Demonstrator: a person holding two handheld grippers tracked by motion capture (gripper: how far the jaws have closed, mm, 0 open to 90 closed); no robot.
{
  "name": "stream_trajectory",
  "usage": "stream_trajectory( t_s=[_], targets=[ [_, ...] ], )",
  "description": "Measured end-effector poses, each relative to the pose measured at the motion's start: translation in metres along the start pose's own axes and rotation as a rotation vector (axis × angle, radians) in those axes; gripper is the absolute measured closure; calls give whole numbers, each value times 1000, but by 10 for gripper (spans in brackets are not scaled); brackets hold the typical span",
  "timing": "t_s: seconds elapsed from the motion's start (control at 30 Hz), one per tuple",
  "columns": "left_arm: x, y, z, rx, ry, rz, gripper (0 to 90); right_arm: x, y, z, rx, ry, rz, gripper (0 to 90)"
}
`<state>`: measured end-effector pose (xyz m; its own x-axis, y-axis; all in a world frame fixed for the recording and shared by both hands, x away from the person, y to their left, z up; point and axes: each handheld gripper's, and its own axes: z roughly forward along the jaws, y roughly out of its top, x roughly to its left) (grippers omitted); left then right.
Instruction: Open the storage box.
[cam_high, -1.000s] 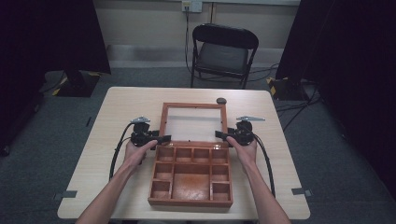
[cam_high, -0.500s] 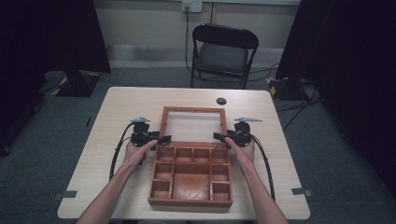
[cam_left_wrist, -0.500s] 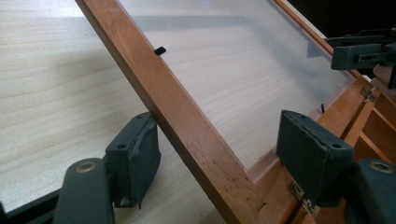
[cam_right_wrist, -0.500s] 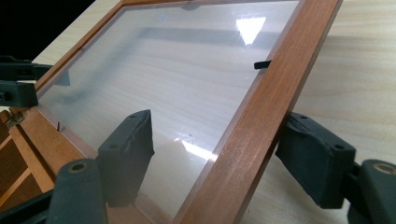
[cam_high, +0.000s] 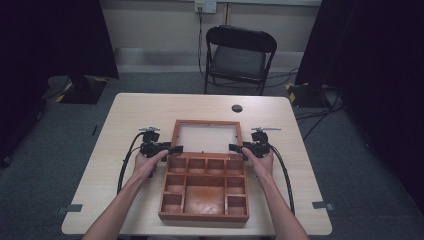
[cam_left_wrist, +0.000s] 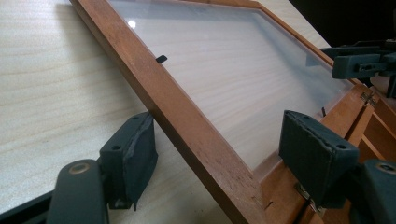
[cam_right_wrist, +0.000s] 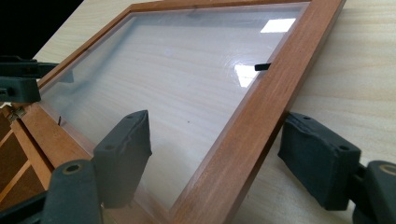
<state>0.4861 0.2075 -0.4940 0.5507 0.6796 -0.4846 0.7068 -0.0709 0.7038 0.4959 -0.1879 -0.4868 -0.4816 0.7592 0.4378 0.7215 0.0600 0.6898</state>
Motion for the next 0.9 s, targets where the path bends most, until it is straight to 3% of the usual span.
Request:
stream_trajectory(
  t_s=[0.07,0.17,0.3,0.47,0.63,0.73,0.9],
  targets=[
    [-3,0,-1,-11,23,10,261,0,0,0,6,-7,16,243],
    [-3,2,-5,0,41,37,263,0,1,-3,15,-11,-1,242],
    [-1,1,-9,-3,42,27,255,-3,2,-9,-2,-15,16,237],
    [-3,0,-17,1,55,55,231,3,3,-16,-7,-8,-21,237],
    [-3,-3,-32,-6,57,68,230,10,4,-30,-29,-10,-47,233],
    [-4,-6,-41,-6,79,97,226,12,0,-42,-81,24,-31,220],
    [-4,-12,-57,-7,101,119,209,14,-6,-60,-89,12,-53,186]
  ],
)
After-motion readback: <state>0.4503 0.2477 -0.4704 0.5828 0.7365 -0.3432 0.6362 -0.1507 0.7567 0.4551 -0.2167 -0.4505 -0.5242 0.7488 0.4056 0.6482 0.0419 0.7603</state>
